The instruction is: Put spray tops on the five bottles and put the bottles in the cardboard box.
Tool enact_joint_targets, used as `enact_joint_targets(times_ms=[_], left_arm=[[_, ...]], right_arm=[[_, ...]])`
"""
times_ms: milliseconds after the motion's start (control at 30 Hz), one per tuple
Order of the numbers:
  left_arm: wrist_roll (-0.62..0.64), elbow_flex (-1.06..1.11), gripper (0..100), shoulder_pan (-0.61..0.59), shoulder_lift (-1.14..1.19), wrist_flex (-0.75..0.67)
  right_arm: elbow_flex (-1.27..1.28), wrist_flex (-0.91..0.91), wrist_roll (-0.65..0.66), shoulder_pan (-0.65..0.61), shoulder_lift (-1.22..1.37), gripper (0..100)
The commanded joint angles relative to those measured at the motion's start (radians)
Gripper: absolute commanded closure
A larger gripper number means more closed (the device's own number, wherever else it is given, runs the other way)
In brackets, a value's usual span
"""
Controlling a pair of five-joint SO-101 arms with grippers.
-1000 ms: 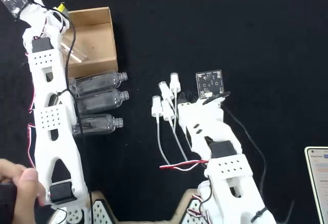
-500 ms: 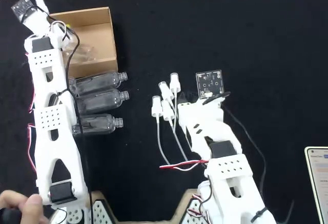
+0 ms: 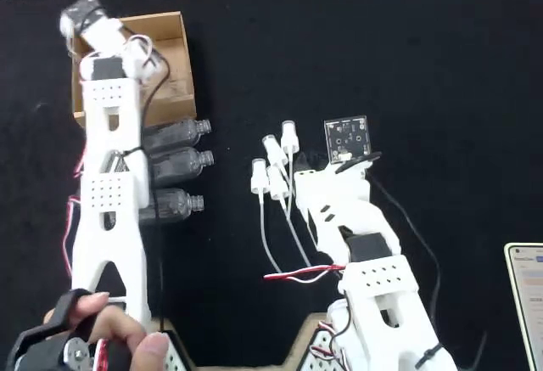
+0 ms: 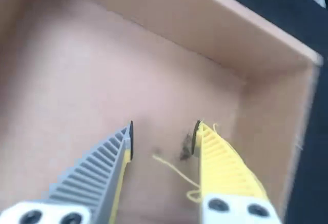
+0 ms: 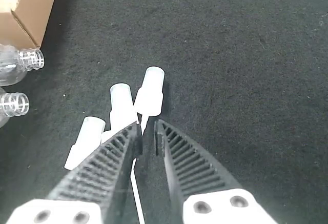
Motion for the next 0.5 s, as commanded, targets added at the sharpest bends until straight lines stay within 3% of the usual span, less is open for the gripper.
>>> enact_joint_targets(times_ms=[0, 233, 367, 467], left_arm=[[0.003, -0.056, 80, 0.042, -0.034, -0.035], [0.003, -0.059, 80, 0.015, -0.041, -0.035], [0.002, -0.054, 80, -0.039, -0.189, -0.014], [-0.083, -0.054, 80, -0.114, -0.29, 0.032]], right_arm=[[-0.007, -0.023, -0.005, 0.018, -0.021, 94.2], [-0.007, -0.023, -0.005, 0.018, -0.021, 94.2], [-0.007, -0.023, -0.005, 0.018, -0.021, 94.2], [-0.007, -0.023, -0.005, 0.018, -0.021, 94.2]])
